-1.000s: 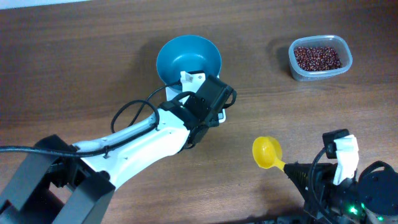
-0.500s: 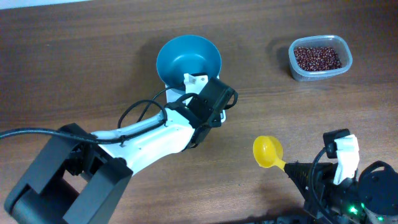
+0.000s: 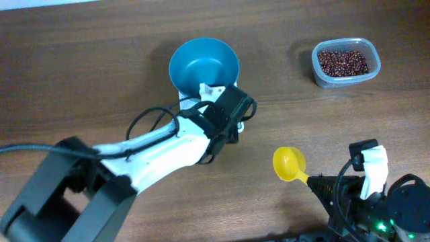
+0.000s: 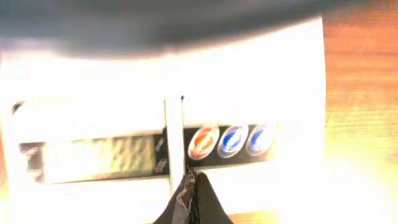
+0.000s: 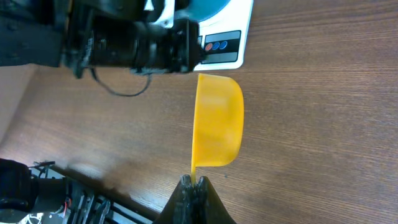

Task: Scoop item into bowl and weigh 50g on scale
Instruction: 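Hold the left gripper at the bowl, then pull it back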

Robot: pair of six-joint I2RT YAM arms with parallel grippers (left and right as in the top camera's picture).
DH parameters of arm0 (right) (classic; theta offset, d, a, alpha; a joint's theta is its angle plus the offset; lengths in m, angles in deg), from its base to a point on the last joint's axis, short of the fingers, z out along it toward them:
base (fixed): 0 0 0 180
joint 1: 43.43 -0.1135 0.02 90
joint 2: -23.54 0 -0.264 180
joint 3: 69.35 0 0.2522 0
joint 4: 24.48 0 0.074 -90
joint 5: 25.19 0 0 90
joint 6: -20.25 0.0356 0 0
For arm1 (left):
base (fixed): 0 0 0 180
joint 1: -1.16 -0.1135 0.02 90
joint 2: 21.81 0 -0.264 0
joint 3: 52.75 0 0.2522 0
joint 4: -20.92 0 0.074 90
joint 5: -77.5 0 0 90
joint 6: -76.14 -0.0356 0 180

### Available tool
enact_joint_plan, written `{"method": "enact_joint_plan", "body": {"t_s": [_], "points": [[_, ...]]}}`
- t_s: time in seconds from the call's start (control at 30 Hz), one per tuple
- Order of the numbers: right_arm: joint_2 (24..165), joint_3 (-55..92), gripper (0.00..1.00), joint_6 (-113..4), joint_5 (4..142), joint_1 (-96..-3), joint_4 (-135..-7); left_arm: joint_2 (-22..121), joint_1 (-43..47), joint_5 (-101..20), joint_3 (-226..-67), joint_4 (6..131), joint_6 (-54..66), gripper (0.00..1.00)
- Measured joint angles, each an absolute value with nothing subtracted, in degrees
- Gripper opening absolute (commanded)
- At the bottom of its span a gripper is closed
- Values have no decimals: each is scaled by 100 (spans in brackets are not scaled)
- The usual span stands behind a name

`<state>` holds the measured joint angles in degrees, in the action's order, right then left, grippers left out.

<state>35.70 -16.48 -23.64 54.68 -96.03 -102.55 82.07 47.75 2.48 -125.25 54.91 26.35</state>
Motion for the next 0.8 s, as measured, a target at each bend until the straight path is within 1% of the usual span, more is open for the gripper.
{"method": "enact_joint_plan", "body": {"t_s": [0.1,0.17,0.23,0.3,0.33,0.37,0.4,0.5,0.53,0.57,0.63,0.7,0.77,0.8], "points": [[3570,-1648,5,-2360,5453,-9603,-10273,7278,4777,100,-12444,6203,2639,0],[3570,-1648,5,-2364,5453,-9600,-10273,6137,4777,95,-12453,6652,2633,0],[3570,-1648,5,-2360,5455,-9600,-10275,5405,4777,106,-12455,7106,2628,0],[3570,-1648,5,-2362,5453,-9603,-10284,4777,4782,323,-12455,7779,2628,0],[3570,-1650,5,-2358,5451,-9603,-10275,4511,4782,421,-12455,8009,2563,19],[3570,-1650,5,-2358,5451,-9603,-10270,4202,4779,489,-12455,8227,2436,46],[3570,-1650,5,-2362,5451,-9603,-10270,3929,4782,545,-12457,8380,2300,99],[3570,-1650,5,-2367,5435,-9603,-10257,3256,4786,653,-12457,8925,1986,99],[3570,-1650,6,-2364,5435,-9600,-10257,3180,4786,696,-12459,9097,1955,99],[3570,-1650,6,-2362,5433,-9603,-10255,3088,4786,856,-12455,9587,1929,99],[3570,-1652,6,-2364,5413,-9603,-10257,3066,4786,998,-12466,10175,1887,99],[3570,-1655,6,-2362,5409,-9603,-10255,3057,4786,980,-12462,10269,1791,99],[3570,-1655,6,-2362,5409,-9603,-10255,3057,4786,572,-12462,10256,1164,99],[3570,-1655,6,-2362,5409,-9603,-10255,3057,4788,115,-12462,10260,530,99]]}}
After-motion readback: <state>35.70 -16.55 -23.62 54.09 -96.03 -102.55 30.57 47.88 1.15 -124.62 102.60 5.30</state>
